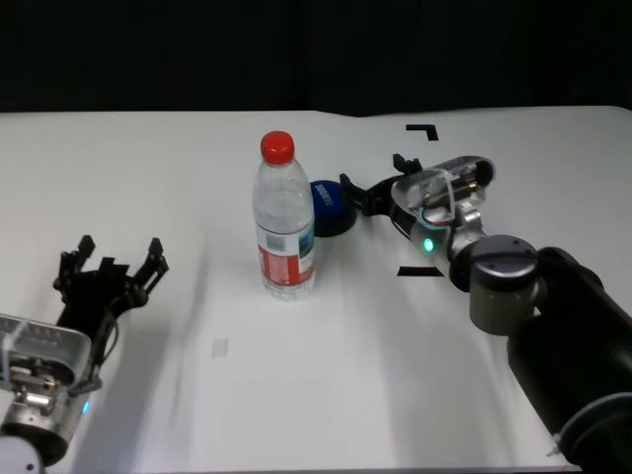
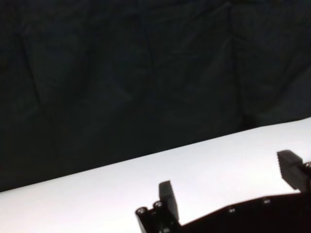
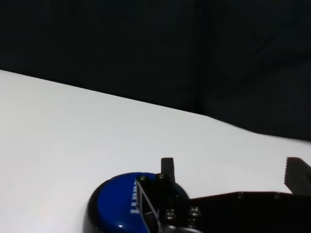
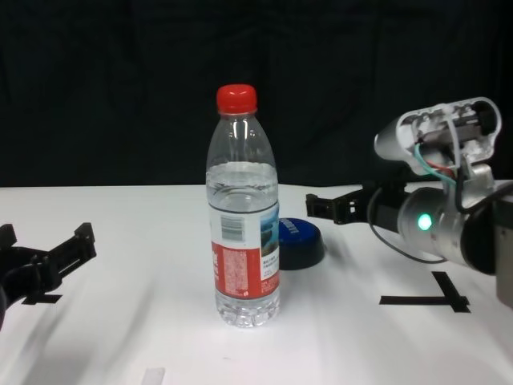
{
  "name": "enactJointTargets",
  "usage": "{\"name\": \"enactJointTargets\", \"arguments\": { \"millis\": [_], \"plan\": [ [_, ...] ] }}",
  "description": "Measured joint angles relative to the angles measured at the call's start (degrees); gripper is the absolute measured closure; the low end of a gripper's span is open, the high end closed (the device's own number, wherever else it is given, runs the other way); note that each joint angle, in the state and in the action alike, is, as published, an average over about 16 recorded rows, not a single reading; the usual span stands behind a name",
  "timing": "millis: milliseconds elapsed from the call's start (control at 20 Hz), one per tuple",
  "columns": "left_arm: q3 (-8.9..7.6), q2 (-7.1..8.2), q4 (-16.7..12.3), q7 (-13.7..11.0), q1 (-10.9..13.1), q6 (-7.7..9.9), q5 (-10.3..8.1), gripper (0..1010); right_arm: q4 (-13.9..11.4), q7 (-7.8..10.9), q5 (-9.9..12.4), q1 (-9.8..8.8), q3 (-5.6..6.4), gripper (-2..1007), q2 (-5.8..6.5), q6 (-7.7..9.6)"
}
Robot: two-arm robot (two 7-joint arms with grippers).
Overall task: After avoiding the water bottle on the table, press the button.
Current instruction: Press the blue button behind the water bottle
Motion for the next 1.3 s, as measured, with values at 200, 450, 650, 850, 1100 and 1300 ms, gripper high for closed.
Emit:
{"name": "enactJointTargets", "arguments": {
  "millis": [200, 450, 650, 850, 1100, 1300],
  "plan": [
    [0.00, 0.00, 0.0, 0.0, 0.0, 0.00, 0.00, 7, 3.4, 0.28, -0.4, 2.10, -0.43, 2, -0.53, -1.09],
    [0.00, 0.00, 0.0, 0.0, 0.0, 0.00, 0.00, 7, 7.4, 0.71, -0.8, 4.49, -0.88, 2, -1.11, -2.39],
    [0.00, 0.00, 0.0, 0.0, 0.0, 0.00, 0.00, 7, 10.1, 0.97, -1.1, 5.95, -1.15, 2, -1.52, -3.13],
    [0.00, 0.00, 0.0, 0.0, 0.0, 0.00, 0.00, 7, 12.1, 1.13, -1.3, 6.95, -1.33, 2, -1.87, -3.52],
    [0.00, 0.00, 0.0, 0.0, 0.0, 0.00, 0.00, 7, 13.7, 1.12, -1.6, 7.52, -1.50, 2, -2.19, -3.49],
    [0.00, 0.00, 0.0, 0.0, 0.0, 0.00, 0.00, 7, 14.4, 0.97, -1.8, 7.73, -1.50, 2, -2.36, -3.35]
  ]
}}
